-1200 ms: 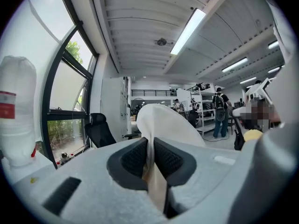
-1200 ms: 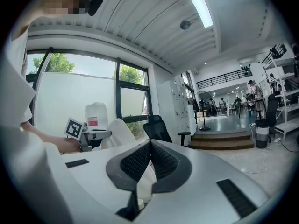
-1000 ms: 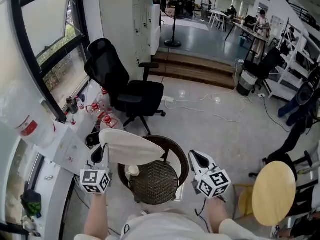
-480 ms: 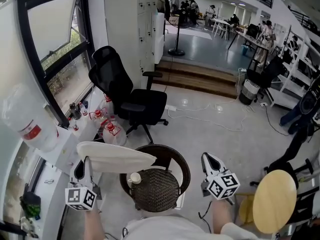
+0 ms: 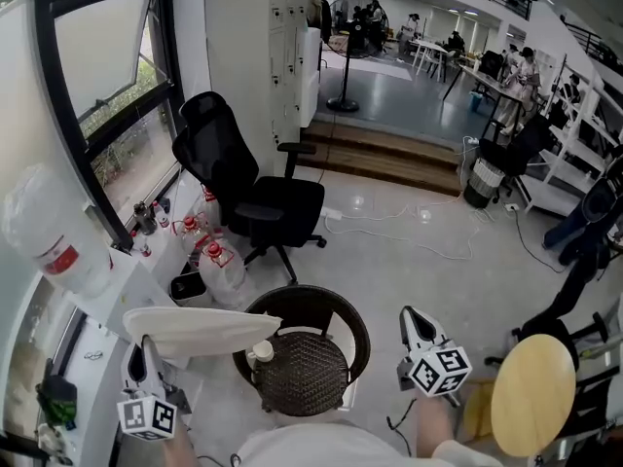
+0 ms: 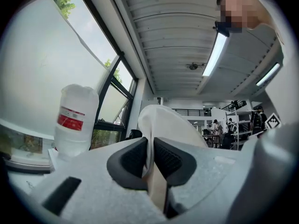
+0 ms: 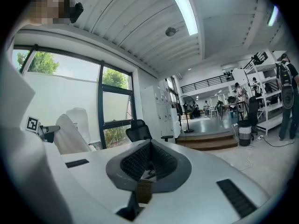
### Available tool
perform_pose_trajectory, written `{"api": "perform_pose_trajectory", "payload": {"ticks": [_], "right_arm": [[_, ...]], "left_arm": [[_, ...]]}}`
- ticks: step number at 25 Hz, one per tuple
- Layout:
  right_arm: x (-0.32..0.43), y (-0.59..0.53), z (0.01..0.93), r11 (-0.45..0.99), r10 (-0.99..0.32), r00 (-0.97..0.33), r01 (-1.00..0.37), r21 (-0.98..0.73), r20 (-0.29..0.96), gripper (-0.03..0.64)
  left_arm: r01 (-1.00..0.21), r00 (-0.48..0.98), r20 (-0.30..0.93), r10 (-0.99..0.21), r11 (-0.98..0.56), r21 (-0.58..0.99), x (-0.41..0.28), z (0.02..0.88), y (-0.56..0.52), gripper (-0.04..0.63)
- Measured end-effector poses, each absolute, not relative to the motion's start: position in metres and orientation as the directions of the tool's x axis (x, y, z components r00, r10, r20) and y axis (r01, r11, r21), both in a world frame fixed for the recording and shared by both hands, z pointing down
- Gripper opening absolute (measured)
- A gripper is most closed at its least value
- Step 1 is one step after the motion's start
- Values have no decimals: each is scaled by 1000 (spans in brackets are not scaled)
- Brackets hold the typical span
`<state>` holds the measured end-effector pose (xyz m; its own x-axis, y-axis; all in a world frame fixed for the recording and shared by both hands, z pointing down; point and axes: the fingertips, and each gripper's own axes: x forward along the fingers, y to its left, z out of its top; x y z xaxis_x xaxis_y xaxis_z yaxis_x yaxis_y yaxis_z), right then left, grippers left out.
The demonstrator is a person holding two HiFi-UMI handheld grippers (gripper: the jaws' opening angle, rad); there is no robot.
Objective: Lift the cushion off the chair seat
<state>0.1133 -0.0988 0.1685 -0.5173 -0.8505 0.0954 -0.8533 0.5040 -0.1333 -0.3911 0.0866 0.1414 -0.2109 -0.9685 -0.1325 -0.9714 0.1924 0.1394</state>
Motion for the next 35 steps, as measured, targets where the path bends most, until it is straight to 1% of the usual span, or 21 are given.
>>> {"api": "perform_pose_trajectory", "payload": {"ticks": [11, 21, 35], "right_arm": [[104, -88, 157, 525, -842, -534, -844, -110, 80, 2], [104, -65, 162, 536, -834, -543, -840, -90, 102, 2], [114, -25, 187, 522, -831, -534, -846, -111, 156, 2]], "left_arm": [[-980, -159, -129, -979, 141, 141, -372, 147, 84, 38], [-979, -147, -124, -981, 127, 162, -358, 153, 99, 38], [-980, -127, -106, -986, 108, 169, -347, 159, 125, 38]]}}
